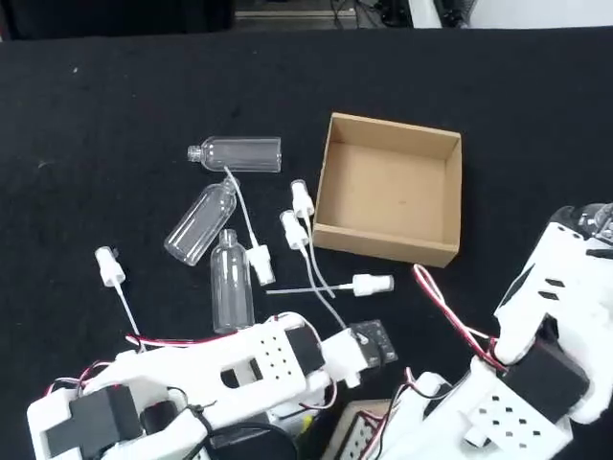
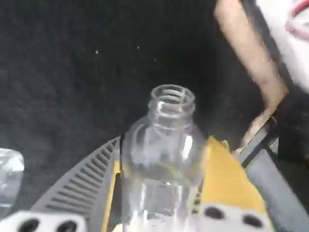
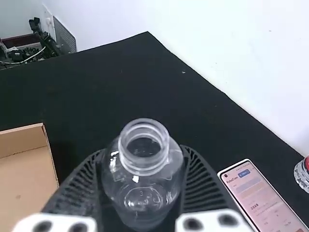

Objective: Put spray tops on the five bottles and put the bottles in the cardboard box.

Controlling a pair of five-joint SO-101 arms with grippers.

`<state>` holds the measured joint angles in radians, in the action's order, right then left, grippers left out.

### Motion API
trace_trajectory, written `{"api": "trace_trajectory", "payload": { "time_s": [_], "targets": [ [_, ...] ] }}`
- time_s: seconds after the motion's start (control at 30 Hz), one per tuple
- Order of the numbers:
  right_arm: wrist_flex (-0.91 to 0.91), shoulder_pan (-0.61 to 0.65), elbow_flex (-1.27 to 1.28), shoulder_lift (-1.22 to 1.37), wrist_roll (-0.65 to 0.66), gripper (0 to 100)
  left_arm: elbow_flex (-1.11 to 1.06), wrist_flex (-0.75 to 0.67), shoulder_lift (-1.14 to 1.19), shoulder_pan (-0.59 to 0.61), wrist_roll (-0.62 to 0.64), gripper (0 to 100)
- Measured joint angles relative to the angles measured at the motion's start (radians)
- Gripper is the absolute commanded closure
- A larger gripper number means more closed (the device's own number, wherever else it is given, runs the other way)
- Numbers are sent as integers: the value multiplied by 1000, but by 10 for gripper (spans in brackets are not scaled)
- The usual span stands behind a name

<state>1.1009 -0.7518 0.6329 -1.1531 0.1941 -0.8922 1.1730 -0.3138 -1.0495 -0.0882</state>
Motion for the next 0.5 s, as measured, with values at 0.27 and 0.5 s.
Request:
{"api": "trace_trajectory", "payload": {
  "time_s": [0.27,0.5],
  "targets": [
    [0,0,0,0,0,987,12,51,2,8,-41,913],
    [0,0,0,0,0,987,249,275,2,196,-133,916]
  ]
}}
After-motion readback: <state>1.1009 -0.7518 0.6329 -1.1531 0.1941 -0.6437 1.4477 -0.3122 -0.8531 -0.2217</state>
